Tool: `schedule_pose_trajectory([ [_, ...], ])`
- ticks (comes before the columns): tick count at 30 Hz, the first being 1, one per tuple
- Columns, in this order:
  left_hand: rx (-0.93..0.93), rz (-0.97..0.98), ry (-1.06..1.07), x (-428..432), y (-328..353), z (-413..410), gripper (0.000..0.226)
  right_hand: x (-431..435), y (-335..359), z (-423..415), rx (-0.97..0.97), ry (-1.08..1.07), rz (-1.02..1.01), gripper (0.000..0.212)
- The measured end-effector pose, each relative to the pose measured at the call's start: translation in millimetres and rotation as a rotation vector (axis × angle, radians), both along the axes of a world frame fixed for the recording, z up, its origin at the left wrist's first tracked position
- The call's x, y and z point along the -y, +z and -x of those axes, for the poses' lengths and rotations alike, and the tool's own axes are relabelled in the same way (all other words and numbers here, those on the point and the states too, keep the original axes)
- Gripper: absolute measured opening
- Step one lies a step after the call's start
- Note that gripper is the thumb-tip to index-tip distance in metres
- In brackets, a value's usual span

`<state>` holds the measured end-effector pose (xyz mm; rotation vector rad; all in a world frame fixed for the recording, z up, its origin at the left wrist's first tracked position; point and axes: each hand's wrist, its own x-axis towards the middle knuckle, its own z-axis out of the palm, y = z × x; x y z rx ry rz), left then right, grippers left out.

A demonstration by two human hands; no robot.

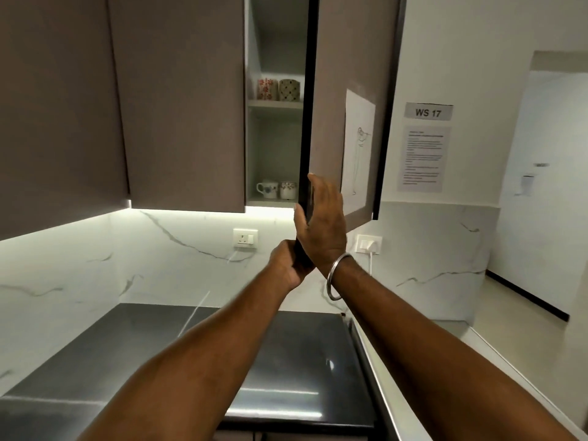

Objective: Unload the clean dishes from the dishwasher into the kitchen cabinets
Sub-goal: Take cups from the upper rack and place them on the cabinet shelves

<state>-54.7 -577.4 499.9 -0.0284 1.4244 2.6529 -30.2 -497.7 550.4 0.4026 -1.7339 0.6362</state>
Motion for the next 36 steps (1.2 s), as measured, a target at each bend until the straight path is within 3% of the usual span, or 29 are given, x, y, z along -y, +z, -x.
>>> schedule_pose_trajectory([
  [13, -0.002, -0.158, 0.06, 99, 0, 79, 0.031, 96, 2, 95, 0.055, -0.144, -0.095, 0.059],
  [19, -0.017, -0.202, 0.071, 111, -10, 114, 0.028, 112, 2, 128, 0.089, -0.165, -0.138, 0.063],
  [31, -0.049, -0.199, 0.2, 124, -11, 195, 0.05, 118, -3, 213, 0.088, -0.197, -0.282, 0.058],
  [36, -0.063, -0.213, 0.238, 125, -12, 227, 0.043, 118, -4, 249, 0.148, -0.198, -0.313, 0.072],
])
